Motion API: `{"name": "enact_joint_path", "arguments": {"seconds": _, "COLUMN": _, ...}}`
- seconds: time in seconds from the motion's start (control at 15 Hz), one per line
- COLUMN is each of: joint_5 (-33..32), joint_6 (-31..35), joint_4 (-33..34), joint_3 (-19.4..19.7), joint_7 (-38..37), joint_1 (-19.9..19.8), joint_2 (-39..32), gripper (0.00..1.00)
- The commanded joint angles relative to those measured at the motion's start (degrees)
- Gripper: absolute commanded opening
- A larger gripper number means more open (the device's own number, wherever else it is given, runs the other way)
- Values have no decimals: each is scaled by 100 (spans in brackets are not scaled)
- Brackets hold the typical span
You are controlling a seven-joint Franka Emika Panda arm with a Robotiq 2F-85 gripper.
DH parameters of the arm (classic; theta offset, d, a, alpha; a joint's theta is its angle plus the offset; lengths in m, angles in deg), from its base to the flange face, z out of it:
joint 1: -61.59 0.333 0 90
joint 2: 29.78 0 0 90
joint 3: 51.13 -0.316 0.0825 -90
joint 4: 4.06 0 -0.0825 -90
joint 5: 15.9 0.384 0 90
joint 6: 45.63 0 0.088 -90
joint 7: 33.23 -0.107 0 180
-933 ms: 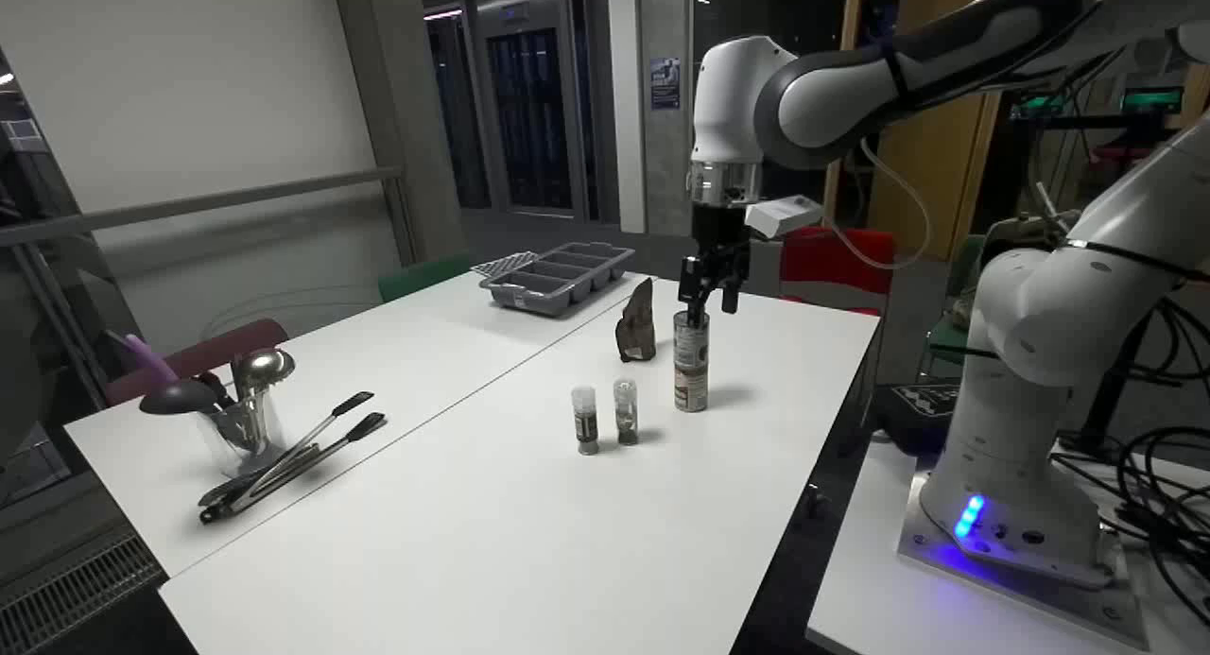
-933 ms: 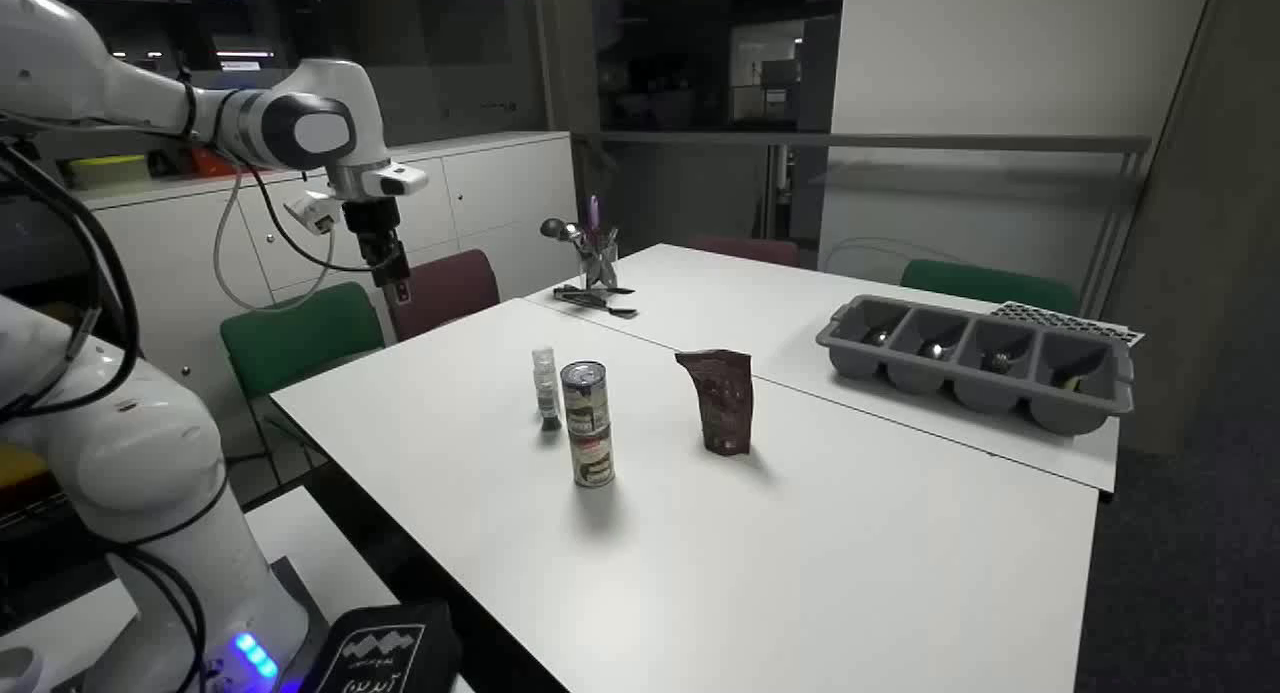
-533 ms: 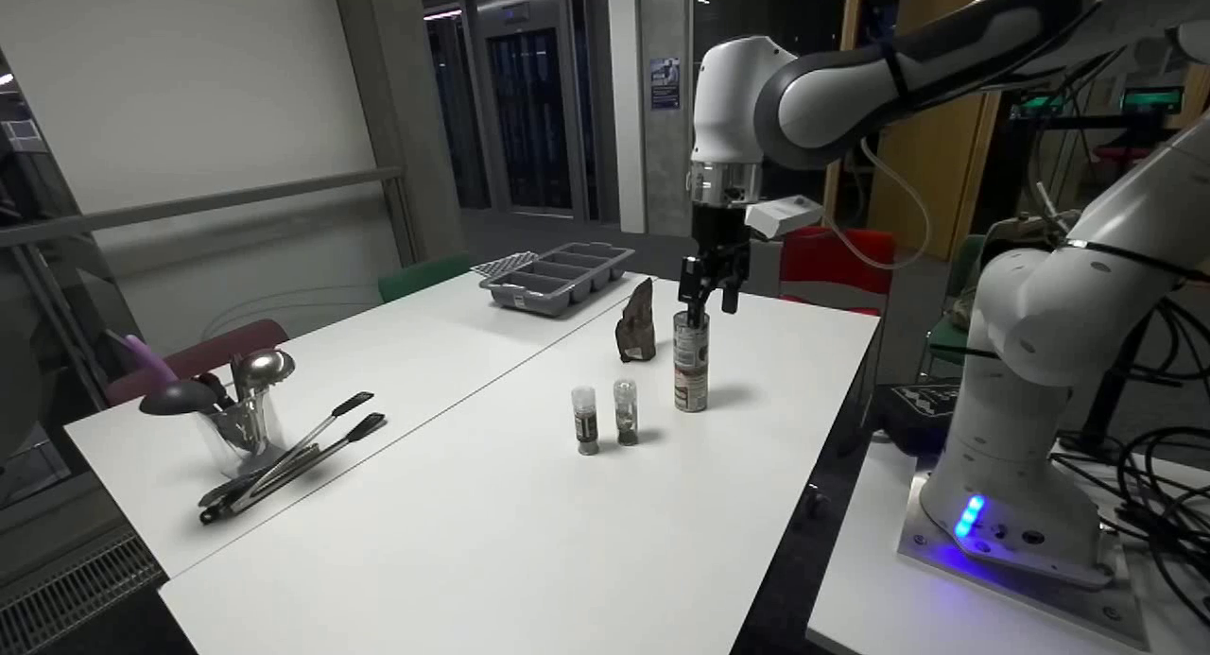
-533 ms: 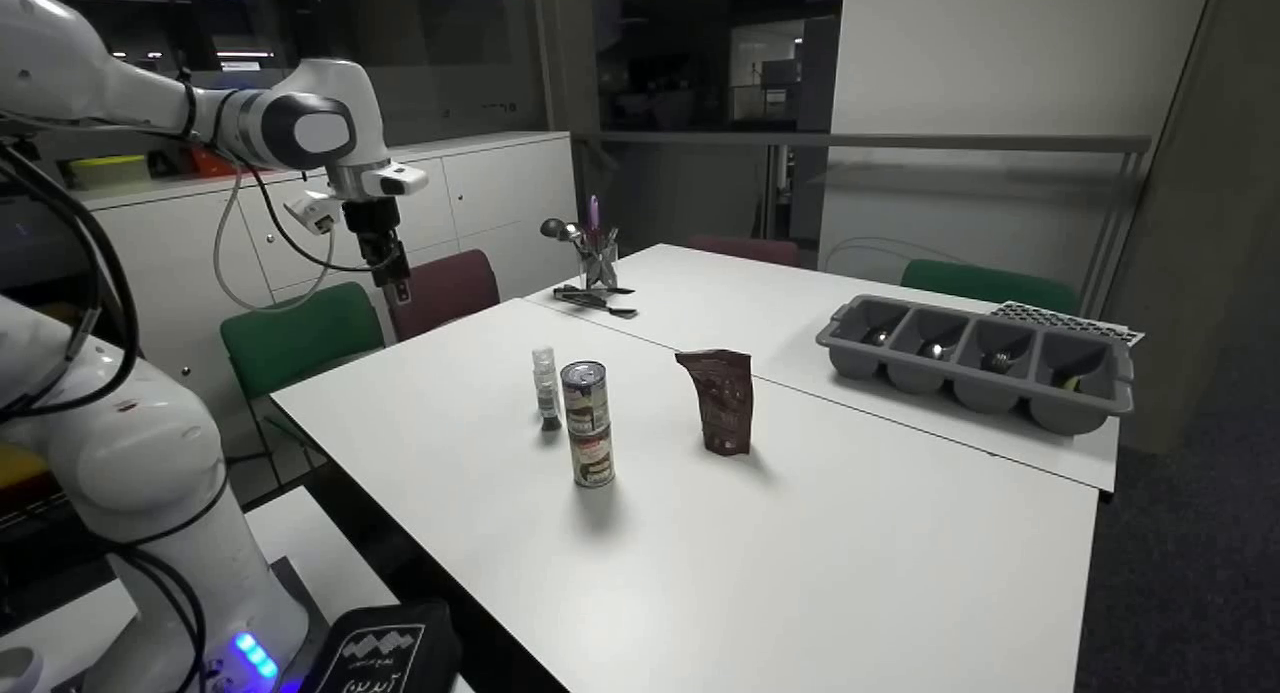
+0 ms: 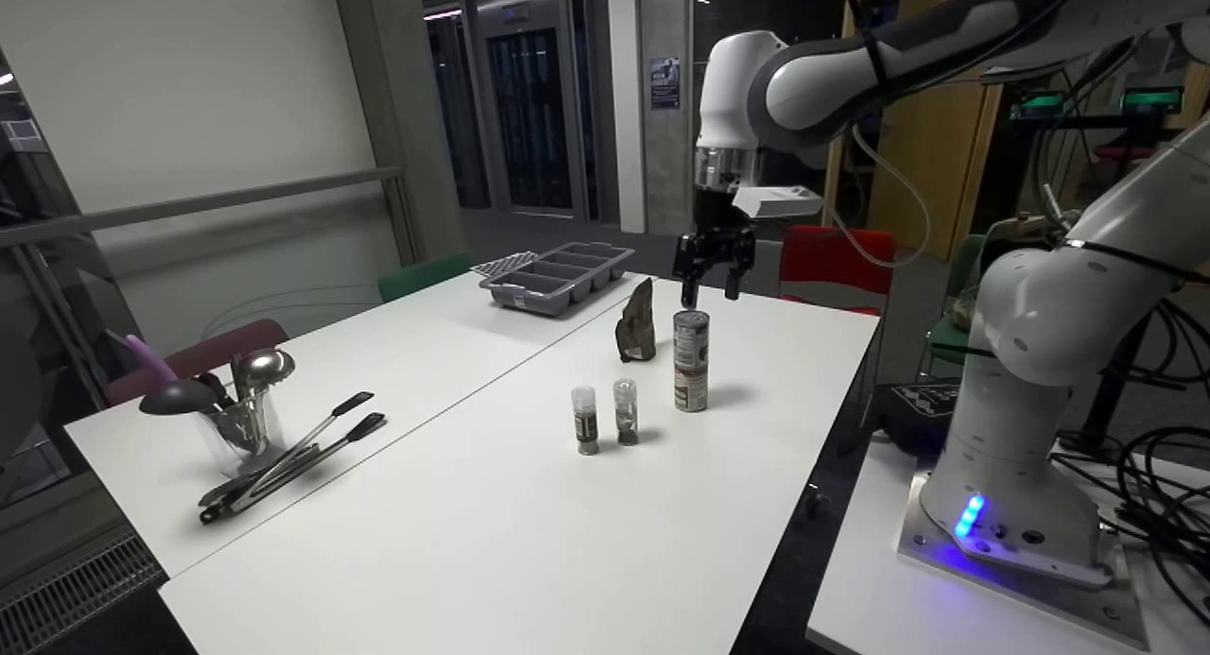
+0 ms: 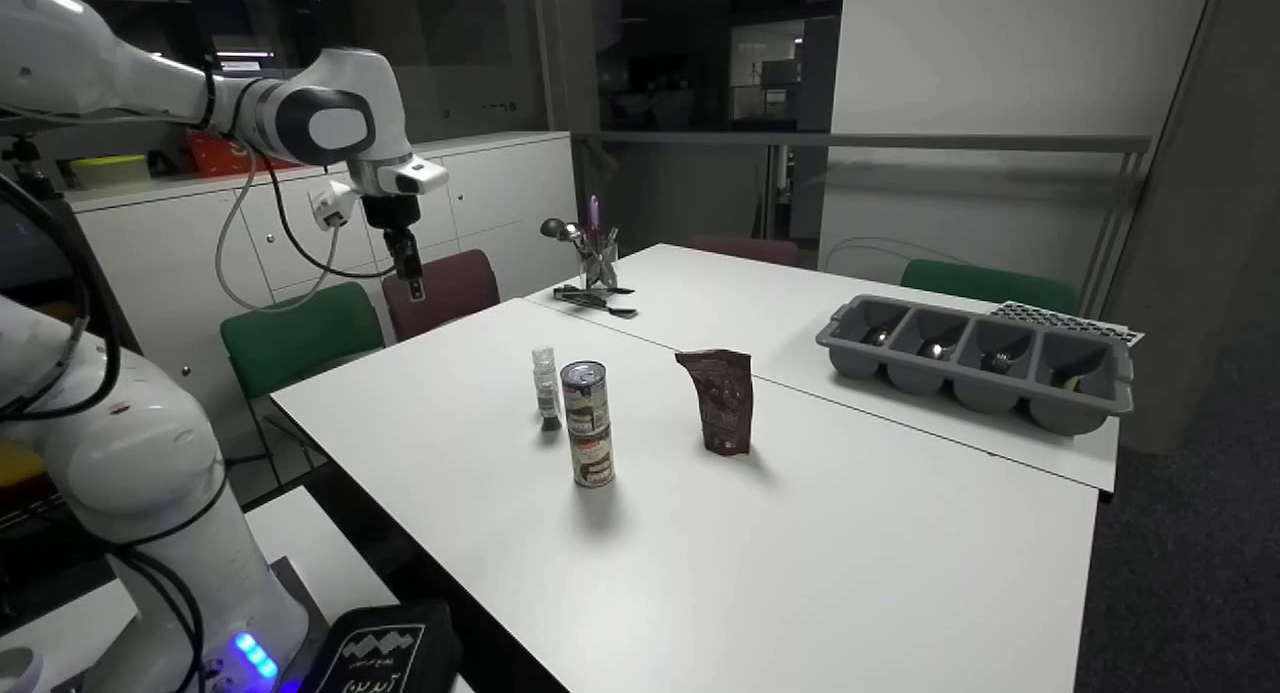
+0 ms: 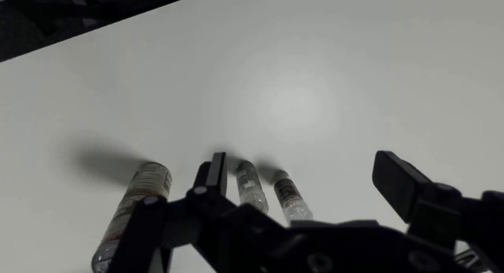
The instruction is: Unstack the cans and put them beside each other
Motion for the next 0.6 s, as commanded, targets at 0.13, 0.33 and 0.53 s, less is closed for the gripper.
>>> {"name": "enact_joint_path", "arguments": {"seconds": 0.13, "joint_5": 95, "joint_6": 163, "joint_4": -11, "joint_3": 429, "joint_7": -550, "joint_1": -721, "joint_2": -5, "gripper": 100}}
{"name": "enact_joint_path", "arguments": {"seconds": 0.33, "joint_5": 55, "joint_6": 283, "joint_4": -4, "joint_3": 596, "joint_7": -894, "joint_1": -1136, "joint_2": -114, "gripper": 100}}
{"name": "enact_joint_path", "arguments": {"seconds": 0.53, "joint_5": -5, "joint_6": 500, "joint_4": 120, "joint_3": 663, "joint_7": -1425, "joint_1": -1466, "joint_2": -302, "gripper": 100}}
